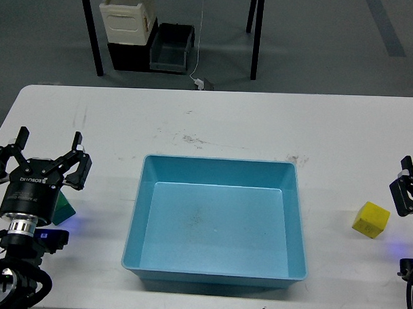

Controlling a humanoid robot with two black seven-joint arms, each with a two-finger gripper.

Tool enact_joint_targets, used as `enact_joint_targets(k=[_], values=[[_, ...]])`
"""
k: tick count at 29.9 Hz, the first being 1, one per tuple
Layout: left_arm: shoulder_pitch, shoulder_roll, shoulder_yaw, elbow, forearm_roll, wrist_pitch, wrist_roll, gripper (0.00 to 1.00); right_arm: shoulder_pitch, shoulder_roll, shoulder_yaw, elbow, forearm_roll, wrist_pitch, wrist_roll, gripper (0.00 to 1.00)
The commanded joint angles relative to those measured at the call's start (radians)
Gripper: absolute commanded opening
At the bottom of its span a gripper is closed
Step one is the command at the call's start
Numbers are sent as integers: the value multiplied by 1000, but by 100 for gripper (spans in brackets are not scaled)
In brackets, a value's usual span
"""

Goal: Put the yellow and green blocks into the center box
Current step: 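Move the right gripper toward the yellow cube beside the box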

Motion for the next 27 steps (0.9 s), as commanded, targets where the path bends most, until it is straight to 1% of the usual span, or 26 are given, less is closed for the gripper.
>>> enact_joint_targets(k=[1, 6, 10, 12, 14, 19, 22, 24, 27], values=[[0, -1, 0, 2, 0, -3, -3, 100, -2, 0, -1, -7, -4, 23, 3, 100], [0, -3, 0, 3, 0, -3, -2, 100, -2, 0, 0, -12, -6, 77, 9, 100], [0, -3, 0, 8, 2, -1, -3, 100, 11, 0, 19, -27, -27, 86, 8, 100], [0, -3, 0, 8, 2, -1, -3, 100, 23, 0, 32, -50, -88, 86, 8, 100], [0, -3, -2, 9, 2, -1, -5, 100, 64, -8, 39, -63, -211, 86, 9, 100], [-1, -4, -3, 11, 2, -1, -5, 100, 205, -158, 72, -121, -566, 86, 16, 100], [-1, -4, -5, 11, 2, -1, -5, 100, 328, -264, 68, -136, -764, 81, 16, 100], [-3, -4, -9, 11, 0, -1, -5, 100, 406, -317, 54, -155, -870, 60, 16, 100], [-3, -7, -12, 11, -1, -1, -7, 100, 544, -382, -36, -196, -998, -22, 16, 100]])
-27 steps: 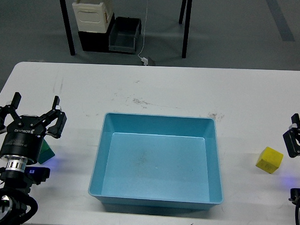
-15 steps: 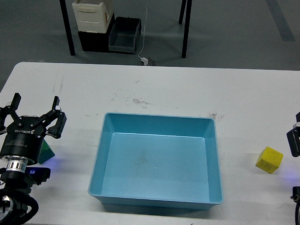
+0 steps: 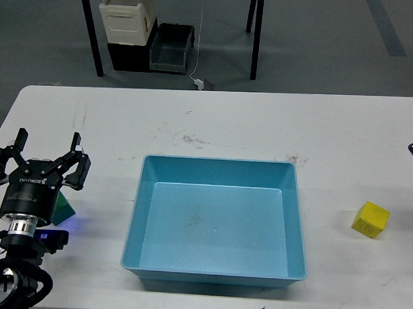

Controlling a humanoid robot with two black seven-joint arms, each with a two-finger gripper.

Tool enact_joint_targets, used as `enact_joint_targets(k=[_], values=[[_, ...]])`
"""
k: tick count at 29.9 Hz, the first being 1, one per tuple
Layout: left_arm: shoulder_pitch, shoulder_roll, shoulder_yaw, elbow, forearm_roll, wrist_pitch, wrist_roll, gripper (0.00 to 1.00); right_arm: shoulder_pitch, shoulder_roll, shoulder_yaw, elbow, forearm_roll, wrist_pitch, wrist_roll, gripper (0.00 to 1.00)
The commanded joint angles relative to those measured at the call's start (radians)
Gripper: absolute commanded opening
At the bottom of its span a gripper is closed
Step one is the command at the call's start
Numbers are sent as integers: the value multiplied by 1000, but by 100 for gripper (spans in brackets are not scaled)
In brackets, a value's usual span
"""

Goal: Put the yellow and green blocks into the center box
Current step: 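Move the right gripper toward the yellow cube beside the box, then lower the right gripper and close it on the yellow cube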

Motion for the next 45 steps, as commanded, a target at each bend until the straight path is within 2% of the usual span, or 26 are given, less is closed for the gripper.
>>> enact_joint_targets(k=[1, 3, 4, 6, 10, 13, 15, 19, 24, 28, 35, 40, 45], values=[[0, -7, -3, 0, -2, 1, -1, 100, 163, -91, -124, -50, -163, -93, 0, 100], [-3, -28, -2, 0, -2, 1, -1, 100, 247, -171, -234, -78, -258, -102, 17, 100], [-3, -34, -2, 0, -1, 3, -1, 100, 282, -200, -279, -81, -294, -101, 44, 100], [-3, -36, -2, 0, -1, 3, -1, 100, 342, -261, -388, -81, -373, -87, 147, 100], [-3, -36, -2, 14, -1, 0, -1, 100, 476, -407, -639, -89, -648, -74, 383, 100], [-2, -38, -2, 17, -1, -2, -1, 100, 588, -481, -837, -115, -789, -73, 627, 100], [-2, -38, -3, 17, -1, -2, -1, 100, 644, -522, -945, -112, -816, -71, 627, 100], [-2, -38, -3, 17, -1, -2, -1, 100, 732, -692, -1121, -78, -897, -68, 627, 99], [-2, -38, -2, 24, -1, -2, -1, 100, 827, -774, -1302, 17, -1191, -67, 627, 99], [-2, -39, 0, 32, -1, -2, -1, 100, 826, -783, -1376, 37, -1349, -67, 627, 99], [-3, -39, -2, 40, -1, -2, -1, 100, 824, -771, -1522, 33, -1398, -67, 627, 99], [-6, -53, -3, 43, -1, -2, -1, 100, 824, -711, -1603, -6, -1509, -62, 627, 99], [-6, -58, -3, 44, -1, -2, -2, 100, 823, -660, -1678, -47, -1527, -62, 627, 99]])
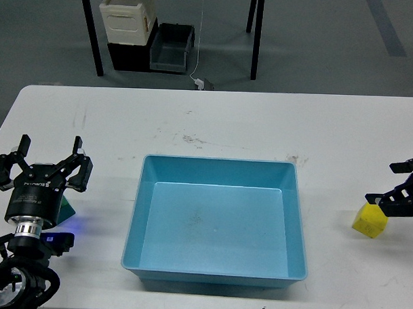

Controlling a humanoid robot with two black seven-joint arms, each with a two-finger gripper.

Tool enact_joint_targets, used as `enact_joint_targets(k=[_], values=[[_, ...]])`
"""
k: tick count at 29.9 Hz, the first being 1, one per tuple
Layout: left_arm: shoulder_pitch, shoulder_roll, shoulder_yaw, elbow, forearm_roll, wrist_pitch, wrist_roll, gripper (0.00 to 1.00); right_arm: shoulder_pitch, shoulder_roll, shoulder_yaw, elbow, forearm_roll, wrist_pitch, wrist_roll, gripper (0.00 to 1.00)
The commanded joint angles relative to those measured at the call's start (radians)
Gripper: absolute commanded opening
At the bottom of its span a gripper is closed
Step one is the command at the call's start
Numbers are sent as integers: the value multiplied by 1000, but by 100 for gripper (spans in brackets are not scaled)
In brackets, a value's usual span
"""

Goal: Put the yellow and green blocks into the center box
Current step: 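Lower the right gripper and close it on the yellow cube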

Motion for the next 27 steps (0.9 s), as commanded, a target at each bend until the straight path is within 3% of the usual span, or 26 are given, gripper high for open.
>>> enact_joint_targets(k=[1, 8, 21, 23, 27], values=[[0, -3, 0, 2, 0, 0, -1, 100, -1, 31, -53, -22, -8, 0, 0, 99], [0, -4, 0, 3, 0, 0, -10, 100, -1, 70, -79, -67, -23, 52, 0, 99], [0, -4, 0, 17, 0, 0, -28, 100, -7, 131, -122, -116, -23, 54, 0, 93], [0, -4, 1, 17, 0, 0, -28, 100, -9, 147, -123, -129, -23, 54, 0, 87], [0, -4, 1, 18, 0, 0, -28, 100, -9, 160, -125, -139, -25, 54, 0, 52]])
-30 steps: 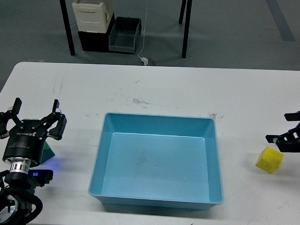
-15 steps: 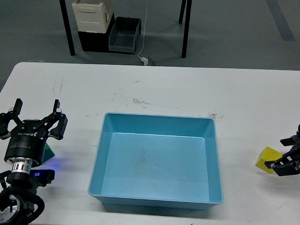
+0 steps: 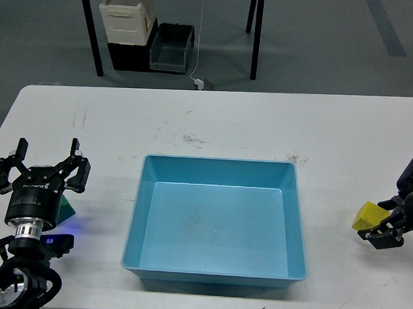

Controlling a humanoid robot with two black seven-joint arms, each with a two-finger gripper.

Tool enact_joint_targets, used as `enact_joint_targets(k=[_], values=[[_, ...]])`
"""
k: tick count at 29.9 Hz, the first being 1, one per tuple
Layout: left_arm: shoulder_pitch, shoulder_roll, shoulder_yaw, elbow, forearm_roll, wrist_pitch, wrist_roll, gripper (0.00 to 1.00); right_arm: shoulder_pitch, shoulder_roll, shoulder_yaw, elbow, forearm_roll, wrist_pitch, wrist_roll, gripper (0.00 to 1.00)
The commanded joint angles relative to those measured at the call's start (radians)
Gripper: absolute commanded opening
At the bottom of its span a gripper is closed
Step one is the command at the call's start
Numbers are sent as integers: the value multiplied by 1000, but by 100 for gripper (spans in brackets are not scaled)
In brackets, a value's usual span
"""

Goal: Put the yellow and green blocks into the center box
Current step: 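Lower the right gripper and close it on the yellow cube, then lift the yellow cube and carry it over the blue box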

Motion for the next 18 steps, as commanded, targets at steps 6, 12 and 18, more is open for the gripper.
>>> enact_joint_targets(k=[6, 12, 18], values=[[0, 0, 0, 1, 0, 0, 0, 100, 5, 8, -1, -10, -2, 0, 0, 19], [-2, 0, -2, 1, -2, 0, 0, 100, 96, -1, 2, -8, 3, -2, 0, 4], [-3, 0, -2, 1, -2, 0, 0, 100, 334, -1, 2, 10, 10, -2, 0, 4]])
